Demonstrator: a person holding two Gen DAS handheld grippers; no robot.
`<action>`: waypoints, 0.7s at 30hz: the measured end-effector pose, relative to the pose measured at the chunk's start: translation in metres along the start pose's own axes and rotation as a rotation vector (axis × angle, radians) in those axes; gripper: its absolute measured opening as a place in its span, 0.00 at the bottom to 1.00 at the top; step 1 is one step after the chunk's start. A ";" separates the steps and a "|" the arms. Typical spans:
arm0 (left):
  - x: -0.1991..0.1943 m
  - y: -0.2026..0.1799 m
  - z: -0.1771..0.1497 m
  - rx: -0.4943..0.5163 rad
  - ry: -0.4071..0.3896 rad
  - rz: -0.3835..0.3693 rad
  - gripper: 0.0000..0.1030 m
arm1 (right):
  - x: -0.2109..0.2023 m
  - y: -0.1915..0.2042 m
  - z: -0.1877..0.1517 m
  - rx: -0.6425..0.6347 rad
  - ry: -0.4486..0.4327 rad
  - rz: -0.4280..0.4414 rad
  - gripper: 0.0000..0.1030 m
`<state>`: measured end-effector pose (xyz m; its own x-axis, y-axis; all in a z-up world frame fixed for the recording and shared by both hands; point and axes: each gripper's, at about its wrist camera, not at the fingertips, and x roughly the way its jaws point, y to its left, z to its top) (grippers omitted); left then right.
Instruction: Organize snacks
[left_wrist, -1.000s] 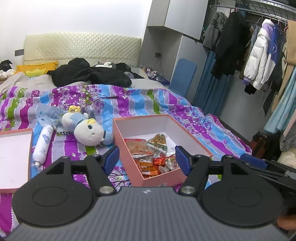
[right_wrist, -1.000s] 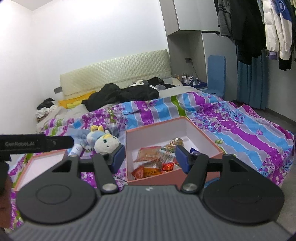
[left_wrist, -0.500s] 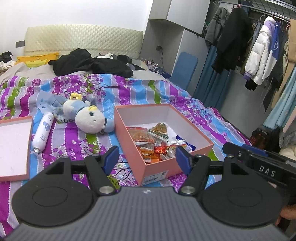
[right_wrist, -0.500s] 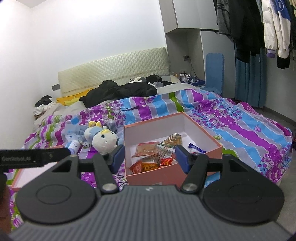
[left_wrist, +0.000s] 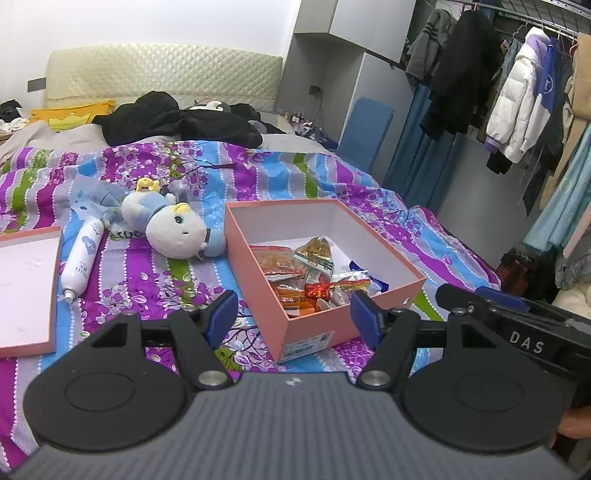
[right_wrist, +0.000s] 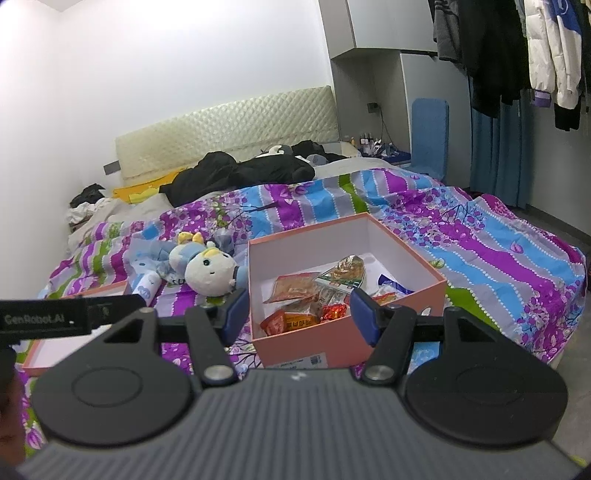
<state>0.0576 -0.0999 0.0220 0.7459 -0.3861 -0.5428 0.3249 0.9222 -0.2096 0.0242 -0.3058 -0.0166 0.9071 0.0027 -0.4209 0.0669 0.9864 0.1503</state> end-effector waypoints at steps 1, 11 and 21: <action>-0.001 -0.001 0.000 0.001 -0.002 0.001 0.70 | 0.000 0.000 -0.001 0.000 0.000 0.001 0.60; -0.004 0.000 0.003 0.005 -0.011 0.009 0.70 | 0.000 0.000 -0.001 0.000 -0.001 0.000 0.60; -0.005 -0.001 0.003 0.013 -0.011 0.013 0.71 | 0.001 0.000 0.000 0.004 -0.001 0.003 0.60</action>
<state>0.0553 -0.0990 0.0274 0.7564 -0.3746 -0.5363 0.3225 0.9268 -0.1924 0.0252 -0.3058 -0.0168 0.9078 0.0052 -0.4193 0.0661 0.9857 0.1552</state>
